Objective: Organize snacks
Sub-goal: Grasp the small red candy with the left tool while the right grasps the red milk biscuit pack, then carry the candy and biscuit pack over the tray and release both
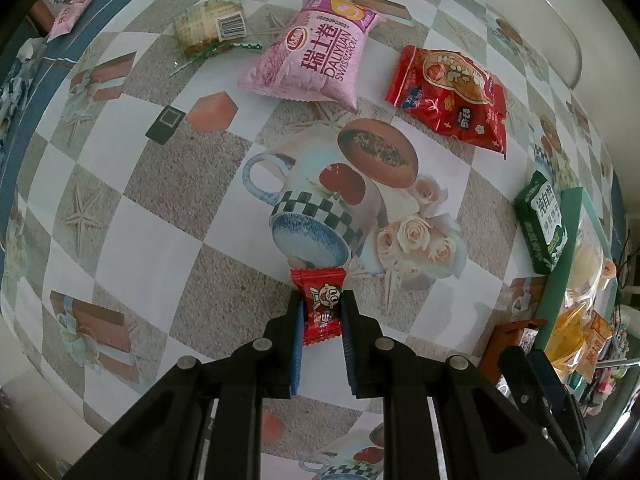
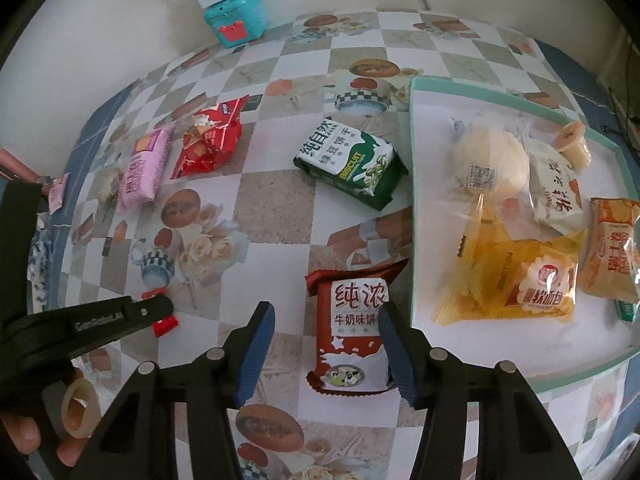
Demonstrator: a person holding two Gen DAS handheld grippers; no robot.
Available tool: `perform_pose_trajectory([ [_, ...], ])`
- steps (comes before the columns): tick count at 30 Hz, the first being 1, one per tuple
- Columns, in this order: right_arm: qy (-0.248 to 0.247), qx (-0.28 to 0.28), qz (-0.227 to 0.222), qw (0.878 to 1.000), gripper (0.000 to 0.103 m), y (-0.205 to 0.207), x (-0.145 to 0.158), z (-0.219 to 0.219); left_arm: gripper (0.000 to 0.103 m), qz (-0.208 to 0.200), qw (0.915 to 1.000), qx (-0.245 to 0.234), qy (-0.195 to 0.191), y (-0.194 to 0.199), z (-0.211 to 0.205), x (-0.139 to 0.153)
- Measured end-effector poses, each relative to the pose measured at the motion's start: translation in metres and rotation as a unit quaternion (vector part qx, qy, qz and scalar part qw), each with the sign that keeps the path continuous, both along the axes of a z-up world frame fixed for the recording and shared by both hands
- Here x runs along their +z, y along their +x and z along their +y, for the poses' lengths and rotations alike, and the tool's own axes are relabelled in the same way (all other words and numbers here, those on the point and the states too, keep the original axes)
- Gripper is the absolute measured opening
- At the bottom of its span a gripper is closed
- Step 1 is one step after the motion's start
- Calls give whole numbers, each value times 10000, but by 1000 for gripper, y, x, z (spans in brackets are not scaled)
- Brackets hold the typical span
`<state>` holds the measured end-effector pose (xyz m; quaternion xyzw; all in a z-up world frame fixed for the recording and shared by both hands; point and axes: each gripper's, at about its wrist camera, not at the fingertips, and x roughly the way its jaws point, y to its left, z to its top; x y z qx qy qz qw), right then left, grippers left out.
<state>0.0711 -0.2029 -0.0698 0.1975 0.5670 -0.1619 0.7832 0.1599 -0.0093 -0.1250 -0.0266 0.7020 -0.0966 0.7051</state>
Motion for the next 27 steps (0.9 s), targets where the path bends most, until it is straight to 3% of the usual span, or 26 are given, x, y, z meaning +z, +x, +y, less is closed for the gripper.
perform_pose_trajectory([
  [5,69,-111,135,9998,56,-1,-8,-7,18,-16,10000,-1,23,1,0,0],
  [11,281,152,102,9994,49,4,-10,4,18,-74,9999,-37,96,4,-2,0],
  [20,-479,544,565,9958,43,15,-25,28,18,-270,9988,-200,360,5,-20,7],
  [27,-506,644,417,9958,42,13,-22,33,17,-469,9973,-371,425,5,-38,15],
])
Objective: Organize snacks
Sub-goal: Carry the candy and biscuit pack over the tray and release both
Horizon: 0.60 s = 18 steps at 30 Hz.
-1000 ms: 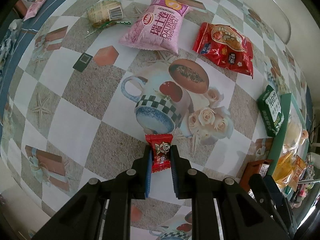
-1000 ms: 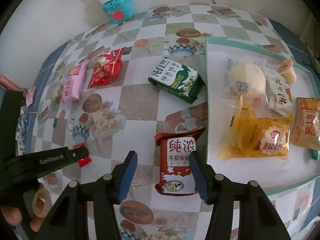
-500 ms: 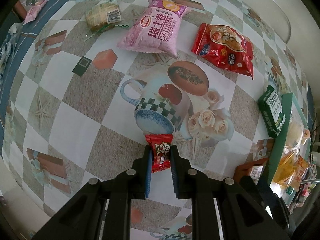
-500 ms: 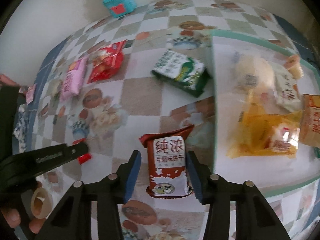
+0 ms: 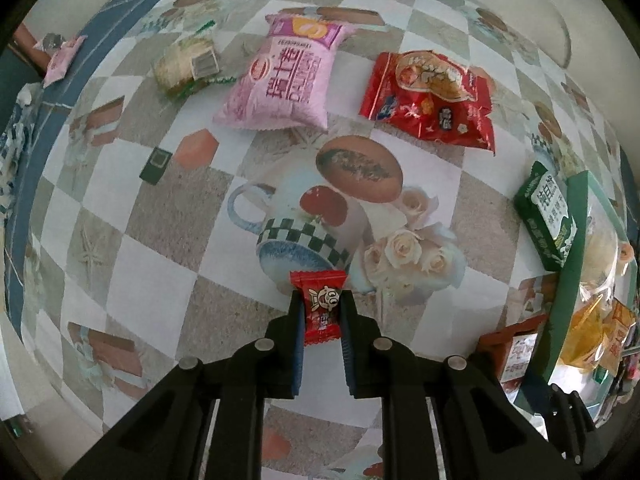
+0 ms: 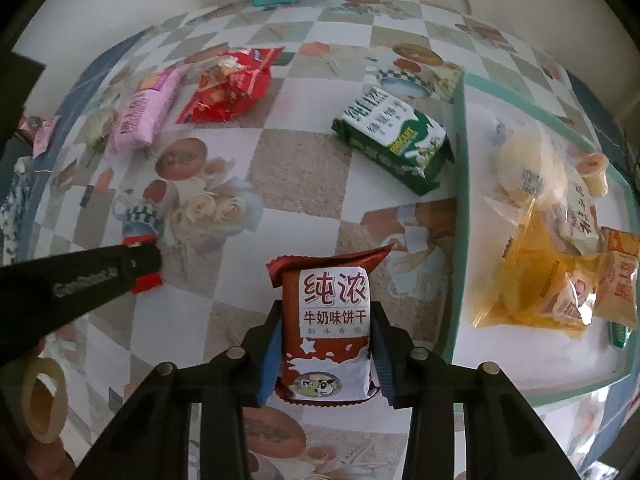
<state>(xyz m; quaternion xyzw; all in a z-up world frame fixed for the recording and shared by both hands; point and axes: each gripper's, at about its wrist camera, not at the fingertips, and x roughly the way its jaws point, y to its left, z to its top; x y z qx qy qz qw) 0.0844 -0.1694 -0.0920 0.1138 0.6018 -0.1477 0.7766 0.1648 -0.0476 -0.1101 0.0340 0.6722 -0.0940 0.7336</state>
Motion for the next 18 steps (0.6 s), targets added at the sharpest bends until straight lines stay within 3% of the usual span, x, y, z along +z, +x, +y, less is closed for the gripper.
perform_pose_trajectory([
  [7,276,-139,-295,9991,42,1,21,-10,16,-332,9994,83,20,4,-12,27],
  [12,559,-297,-773,9950,42,-6,49,-27,16,-699,9974,159,-46,3,-20,60],
  [18,569,-624,-1243,9886,42,-26,79,-54,16,-1173,9930,45,-129,-4,-35,99],
])
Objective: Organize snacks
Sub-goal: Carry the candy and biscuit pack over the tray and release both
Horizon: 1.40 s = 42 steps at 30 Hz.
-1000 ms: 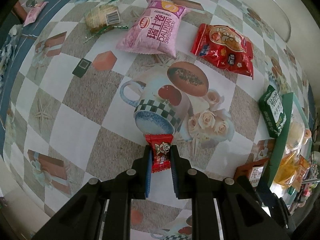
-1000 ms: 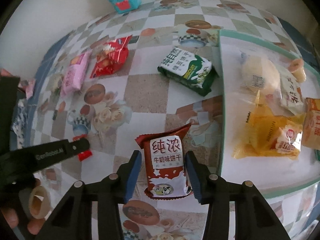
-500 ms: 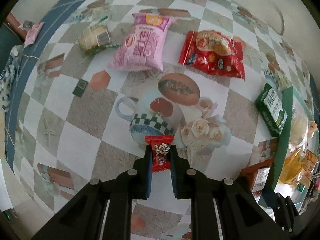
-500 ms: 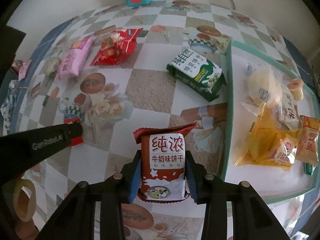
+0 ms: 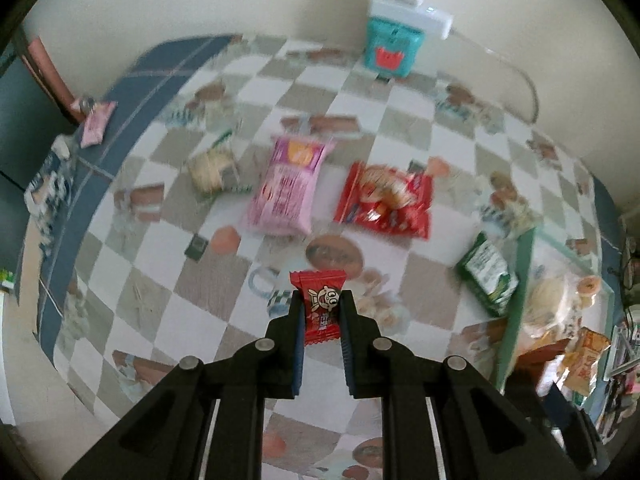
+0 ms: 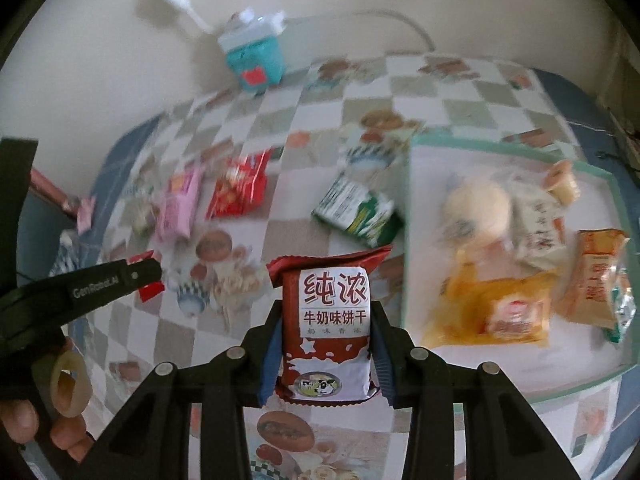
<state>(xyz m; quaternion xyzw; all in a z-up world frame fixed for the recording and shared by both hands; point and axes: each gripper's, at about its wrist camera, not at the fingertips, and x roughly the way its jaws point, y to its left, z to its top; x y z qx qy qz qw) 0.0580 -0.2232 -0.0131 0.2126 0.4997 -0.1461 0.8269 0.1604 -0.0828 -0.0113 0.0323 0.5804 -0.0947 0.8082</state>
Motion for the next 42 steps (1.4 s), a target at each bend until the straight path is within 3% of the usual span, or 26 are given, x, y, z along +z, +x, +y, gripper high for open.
perform_pose_trajectory([
  [7,-54,-509,-260,9984,42,-29,17,-47,16,-352,9988,-349,-9,-17,-26,25],
  [15,18,-1240,-377,9916,42,-64,14,-106,16,-590,9940,-924,64,-29,-75,24],
  [20,250,-1572,-450,9862,42,-78,6,-135,16,-584,9899,-1287,-130,-40,-114,18],
  [27,427,-1722,-634,9821,42,-80,1,-148,17,-943,9754,-1990,-93,-55,-169,8],
  [33,556,-1783,-645,9803,42,-73,-11,-158,17,-1002,9701,-2203,-190,-47,-190,-13],
  [37,524,-1868,-635,9789,42,-71,-17,-168,16,-817,9707,-2217,-440,-36,-195,-20],
  [42,592,-1962,-681,9764,42,-70,-24,-182,16,-910,9661,-2398,-286,-34,-213,-24],
])
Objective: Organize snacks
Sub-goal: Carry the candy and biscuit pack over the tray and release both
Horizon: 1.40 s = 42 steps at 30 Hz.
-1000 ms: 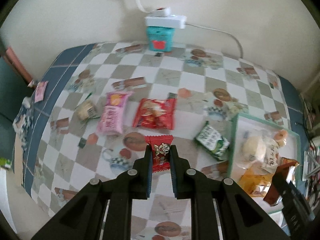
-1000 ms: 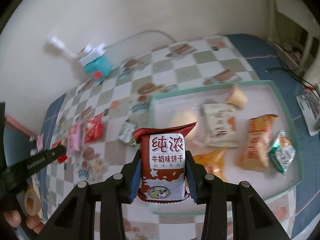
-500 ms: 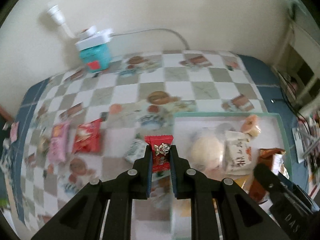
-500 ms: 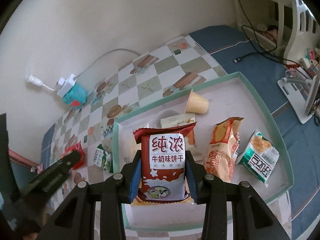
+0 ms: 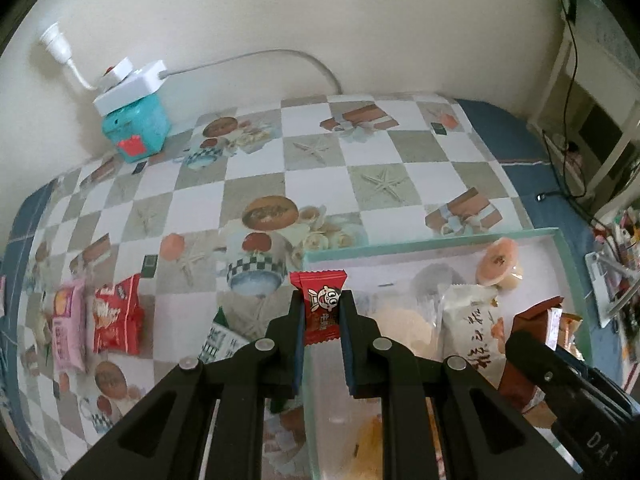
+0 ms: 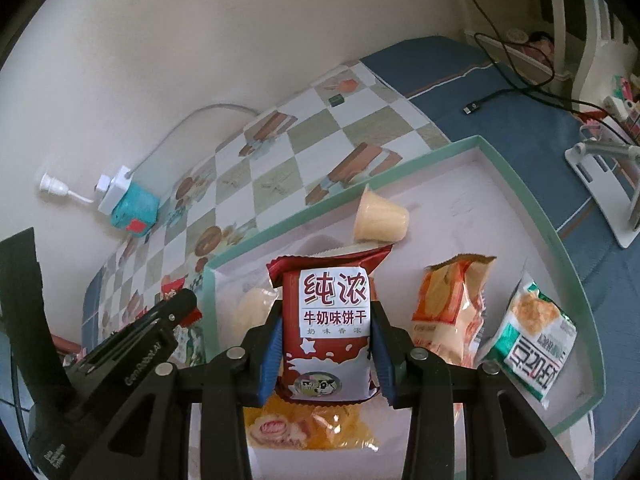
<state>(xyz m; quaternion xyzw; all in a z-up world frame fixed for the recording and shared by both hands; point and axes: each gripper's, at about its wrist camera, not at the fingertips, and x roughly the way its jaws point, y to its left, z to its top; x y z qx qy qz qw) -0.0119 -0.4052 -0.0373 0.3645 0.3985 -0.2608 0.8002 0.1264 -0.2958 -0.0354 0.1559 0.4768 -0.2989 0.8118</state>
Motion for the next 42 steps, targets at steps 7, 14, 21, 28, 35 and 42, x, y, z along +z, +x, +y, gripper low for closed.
perform_pose_trajectory([
  [7,84,-56,61,9999,42,2,-13,-8,16,136,9999,-65,34,0,-11,-13],
  [14,36,-126,98,9999,42,0,-12,-11,17,138,9999,-87,-5,-6,-14,-15],
  [21,-58,-105,153,9998,42,1,-8,-9,17,175,9998,-14,-112,-7,-9,-13],
  [28,-189,-89,216,9996,42,2,-3,-8,43,244,9991,169,-290,-4,2,-7],
  [35,-405,17,385,9984,51,6,2,-4,63,488,9953,842,-14,8,28,-1],
  [42,-559,18,597,9966,71,7,4,-3,81,481,9875,1429,463,18,54,1],
])
